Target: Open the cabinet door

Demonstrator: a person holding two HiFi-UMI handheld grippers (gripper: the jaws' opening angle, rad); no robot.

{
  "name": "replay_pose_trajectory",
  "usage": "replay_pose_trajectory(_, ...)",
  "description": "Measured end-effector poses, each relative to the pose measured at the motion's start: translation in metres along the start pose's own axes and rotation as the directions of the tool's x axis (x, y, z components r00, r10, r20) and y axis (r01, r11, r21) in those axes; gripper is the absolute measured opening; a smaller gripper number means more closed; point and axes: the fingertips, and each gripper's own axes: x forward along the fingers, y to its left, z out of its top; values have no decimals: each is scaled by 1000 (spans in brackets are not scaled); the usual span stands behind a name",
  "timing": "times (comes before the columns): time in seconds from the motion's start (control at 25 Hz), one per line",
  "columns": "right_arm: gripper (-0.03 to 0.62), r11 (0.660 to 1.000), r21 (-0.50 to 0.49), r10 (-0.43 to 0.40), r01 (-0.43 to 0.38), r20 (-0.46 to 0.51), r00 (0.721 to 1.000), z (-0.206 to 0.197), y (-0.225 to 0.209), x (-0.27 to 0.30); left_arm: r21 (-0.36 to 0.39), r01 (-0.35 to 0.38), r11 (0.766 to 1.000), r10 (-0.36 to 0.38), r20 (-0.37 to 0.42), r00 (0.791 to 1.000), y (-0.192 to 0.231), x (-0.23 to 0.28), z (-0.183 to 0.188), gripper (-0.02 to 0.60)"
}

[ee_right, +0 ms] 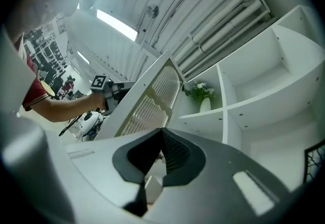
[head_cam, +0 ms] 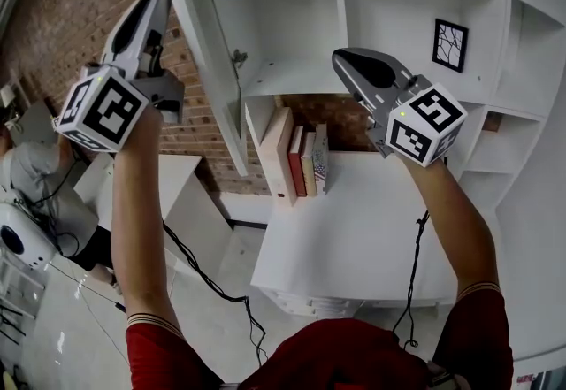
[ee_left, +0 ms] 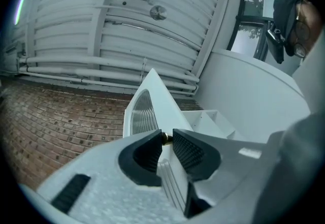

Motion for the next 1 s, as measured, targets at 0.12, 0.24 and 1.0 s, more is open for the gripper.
replay_pose_trajectory(0.12, 12, 1000, -2, 0, 0, -10, 1000, -13, 6, 9, -11, -22, 1000, 22, 6, 1000, 22, -13, -6, 63)
replay_pose_trajectory(0.24, 12, 1000, 0, -5, 5, -16, 1000, -31, 1, 15, -28, -37, 999, 37, 7, 999, 41, -16, -24, 63)
replay_pose_trajectory(1.0, 12, 997, -43, -69, 66, -79, 994, -40, 33, 11, -76, -79, 994, 79, 1, 997, 102, -56, -33, 6)
